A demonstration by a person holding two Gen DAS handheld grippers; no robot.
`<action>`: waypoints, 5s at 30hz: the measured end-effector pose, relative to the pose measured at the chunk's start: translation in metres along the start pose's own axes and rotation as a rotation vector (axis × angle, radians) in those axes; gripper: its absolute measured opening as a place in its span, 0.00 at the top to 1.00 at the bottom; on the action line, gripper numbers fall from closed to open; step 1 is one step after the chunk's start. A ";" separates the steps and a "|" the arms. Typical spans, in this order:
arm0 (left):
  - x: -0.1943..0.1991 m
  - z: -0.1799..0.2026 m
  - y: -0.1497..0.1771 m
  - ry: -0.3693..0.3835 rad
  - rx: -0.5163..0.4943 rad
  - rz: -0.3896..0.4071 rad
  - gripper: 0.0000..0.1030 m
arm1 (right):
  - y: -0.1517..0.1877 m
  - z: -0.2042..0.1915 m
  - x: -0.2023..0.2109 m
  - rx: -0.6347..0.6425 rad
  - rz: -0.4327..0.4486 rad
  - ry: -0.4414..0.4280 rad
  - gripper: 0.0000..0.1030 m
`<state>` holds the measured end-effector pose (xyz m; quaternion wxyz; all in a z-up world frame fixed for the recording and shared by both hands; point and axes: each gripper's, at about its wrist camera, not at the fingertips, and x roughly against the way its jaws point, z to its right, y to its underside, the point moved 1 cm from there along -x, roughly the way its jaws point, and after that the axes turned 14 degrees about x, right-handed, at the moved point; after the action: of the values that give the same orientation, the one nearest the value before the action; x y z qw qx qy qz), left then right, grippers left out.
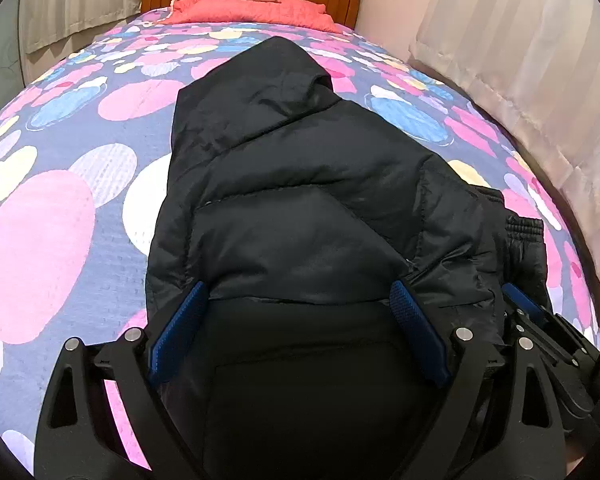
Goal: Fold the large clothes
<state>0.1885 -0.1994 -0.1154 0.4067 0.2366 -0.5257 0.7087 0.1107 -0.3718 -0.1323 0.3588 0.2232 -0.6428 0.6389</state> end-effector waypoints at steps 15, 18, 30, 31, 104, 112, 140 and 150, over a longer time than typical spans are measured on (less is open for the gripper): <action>0.025 -0.009 -0.005 0.041 0.041 -0.014 0.11 | -0.009 0.003 0.020 0.009 -0.001 -0.011 0.63; 0.031 -0.015 -0.008 0.057 0.070 -0.025 0.11 | -0.011 0.005 0.029 0.003 0.007 -0.017 0.57; 0.056 -0.047 -0.016 0.075 0.220 0.007 0.11 | -0.017 0.018 0.044 -0.051 0.029 -0.056 0.54; 0.057 -0.050 -0.017 0.074 0.233 0.009 0.11 | -0.018 0.019 0.045 -0.056 0.030 -0.060 0.54; 0.067 -0.130 -0.028 0.353 0.502 -0.096 0.32 | -0.027 -0.001 -0.035 -0.497 0.008 -0.763 0.74; 0.065 -0.172 -0.072 0.317 0.519 -0.038 0.32 | -0.063 -0.051 -0.064 -0.478 0.003 -0.830 0.74; 0.071 -0.265 -0.022 0.409 0.647 -0.060 0.08 | -0.014 -0.053 -0.025 -0.350 -0.121 -0.741 0.30; 0.079 -0.221 -0.017 0.362 0.567 -0.018 0.19 | -0.008 -0.068 0.000 -0.277 -0.140 -0.689 0.69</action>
<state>0.1792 0.0359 -0.1199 0.4177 0.2152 -0.2250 0.8536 0.1286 -0.3052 -0.1318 0.1909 0.4178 -0.7894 0.4073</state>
